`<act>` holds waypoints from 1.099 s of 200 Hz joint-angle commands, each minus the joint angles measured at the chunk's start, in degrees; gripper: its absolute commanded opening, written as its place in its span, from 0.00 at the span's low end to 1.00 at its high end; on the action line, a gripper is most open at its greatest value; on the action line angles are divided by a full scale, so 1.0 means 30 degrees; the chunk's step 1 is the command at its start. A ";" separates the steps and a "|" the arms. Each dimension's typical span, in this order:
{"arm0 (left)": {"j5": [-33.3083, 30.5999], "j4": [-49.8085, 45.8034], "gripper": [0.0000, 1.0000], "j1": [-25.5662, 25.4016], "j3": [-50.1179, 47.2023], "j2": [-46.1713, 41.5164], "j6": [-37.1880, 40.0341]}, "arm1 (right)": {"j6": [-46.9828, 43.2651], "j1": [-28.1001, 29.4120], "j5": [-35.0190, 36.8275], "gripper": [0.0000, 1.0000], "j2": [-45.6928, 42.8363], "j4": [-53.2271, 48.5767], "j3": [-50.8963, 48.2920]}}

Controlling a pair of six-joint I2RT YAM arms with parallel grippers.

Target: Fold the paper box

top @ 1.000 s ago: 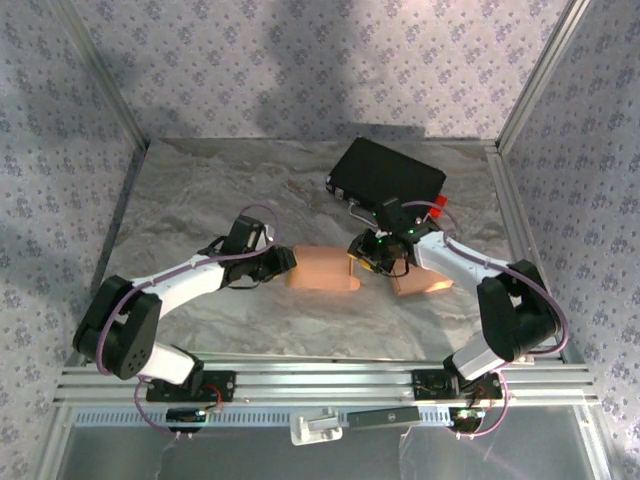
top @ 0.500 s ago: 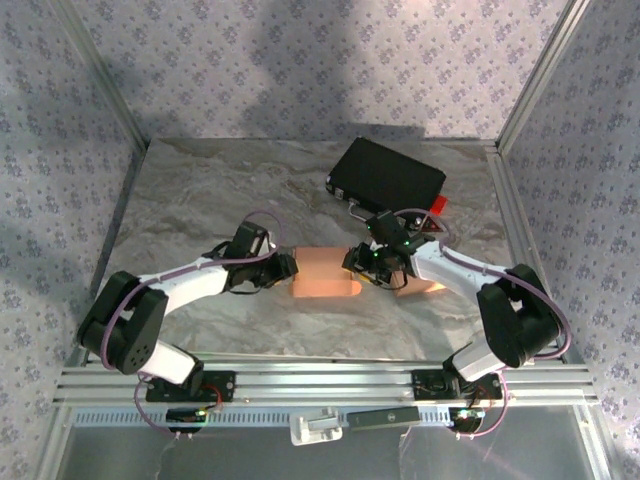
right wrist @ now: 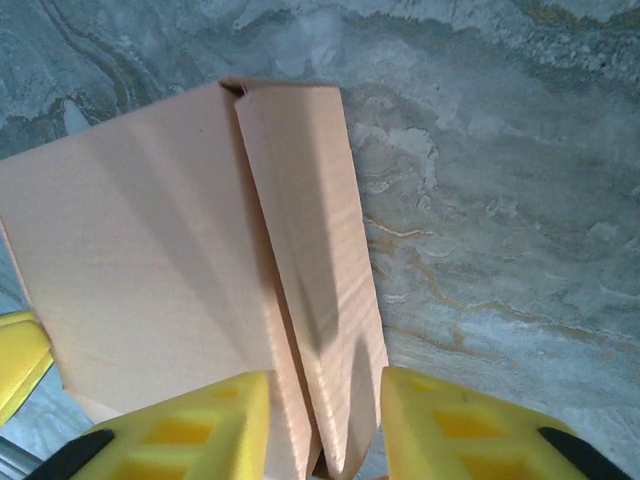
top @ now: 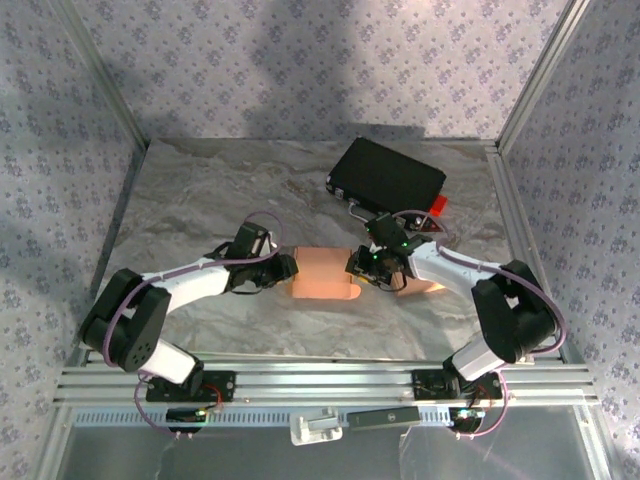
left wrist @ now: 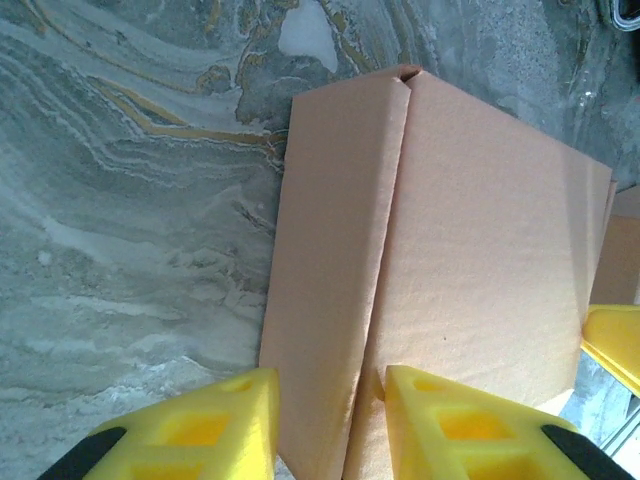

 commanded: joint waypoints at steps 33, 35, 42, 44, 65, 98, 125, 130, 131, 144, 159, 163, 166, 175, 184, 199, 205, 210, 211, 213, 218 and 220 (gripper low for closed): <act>-0.0077 0.0405 0.30 -0.0197 -0.0052 0.0408 -0.0005 | -0.0451 -0.0087 0.0151 0.28 0.0725 0.0107 -0.0073; -0.0066 0.0402 0.30 -0.0190 -0.0048 0.0431 -0.0025 | -0.0437 -0.0090 0.0162 0.28 0.0729 0.0105 -0.0081; -0.0062 0.0428 0.30 -0.0185 -0.0061 0.0460 -0.0014 | -0.0452 -0.0090 0.0134 0.28 0.0723 0.0105 -0.0024; -0.0055 0.0445 0.30 -0.0195 -0.0050 0.0466 -0.0013 | -0.0460 -0.0083 0.0121 0.28 0.0706 0.0083 -0.0018; -0.0086 0.0427 0.27 -0.0178 -0.0090 0.0470 -0.0010 | -0.0694 -0.0103 0.0058 0.27 0.0617 -0.0096 0.0161; -0.0157 0.0553 0.26 -0.0184 -0.0233 0.0429 0.0104 | -0.1472 -0.0326 0.0111 0.37 -0.0485 -0.0225 0.0257; -0.0005 0.0821 0.25 -0.0169 -0.0351 0.0520 0.0247 | -0.1958 -0.0893 -0.0556 0.51 -0.1897 0.1025 -0.0759; 0.0050 0.0873 0.25 -0.0181 -0.0344 0.0526 0.0280 | -0.2047 -0.1034 -0.0760 0.53 -0.2084 0.1308 -0.0999; 0.0067 0.0881 0.25 -0.0175 -0.0342 0.0541 0.0295 | -0.2060 -0.1065 -0.0810 0.54 -0.2127 0.1366 -0.1045; 0.0085 0.1040 0.24 -0.0195 -0.0467 0.0479 0.0339 | -0.2312 -0.1572 -0.1837 0.60 -0.2367 0.2364 -0.1670; 0.0124 0.1380 0.24 -0.0122 -0.0723 0.0439 0.0311 | -0.2368 -0.2250 -0.3386 0.64 -0.2393 0.3943 -0.2456; 0.0140 0.1499 0.24 -0.0098 -0.0763 0.0399 0.0310 | -0.2420 -0.2425 -0.3730 0.65 -0.2367 0.4302 -0.2659; 0.0190 0.1570 0.24 -0.0068 -0.0817 0.0404 0.0310 | -0.2454 -0.2512 -0.3973 0.66 -0.2309 0.4522 -0.2780; 0.0333 0.1787 0.23 -0.0029 -0.0932 0.0397 0.0339 | -0.2632 -0.2725 -0.4516 0.67 -0.2202 0.4998 -0.2959; 0.0448 0.1973 0.23 0.0052 -0.1009 0.0446 0.0387 | -0.2876 -0.2852 -0.4905 0.69 -0.2030 0.5228 -0.3008; 0.0604 0.2152 0.22 0.0202 -0.1185 0.0588 0.0484 | -0.3286 -0.2884 -0.5655 0.71 -0.1505 0.5500 -0.2914; 0.0734 0.2310 0.21 0.0350 -0.1328 0.0639 0.0468 | -0.3400 -0.2891 -0.5776 0.72 -0.1311 0.5539 -0.2828; 0.0836 0.2496 0.21 0.0463 -0.1482 0.0671 0.0442 | -0.3466 -0.2899 -0.5886 0.72 -0.1146 0.5525 -0.2815; 0.0841 0.2528 0.21 0.0484 -0.1511 0.0687 0.0435 | -0.3487 -0.2899 -0.5907 0.72 -0.1065 0.5525 -0.2802; 0.0867 0.2596 0.21 0.0522 -0.1570 0.0699 0.0415 | -0.3497 -0.2910 -0.5945 0.72 -0.1022 0.5554 -0.2793; 0.0954 0.2742 0.21 0.0682 -0.1715 0.0700 0.0427 | -0.3563 -0.2928 -0.6038 0.73 -0.0888 0.5670 -0.2799; 0.0983 0.2759 0.21 0.0732 -0.1753 0.0717 0.0427 | -0.3567 -0.2917 -0.6080 0.73 -0.0810 0.5708 -0.2799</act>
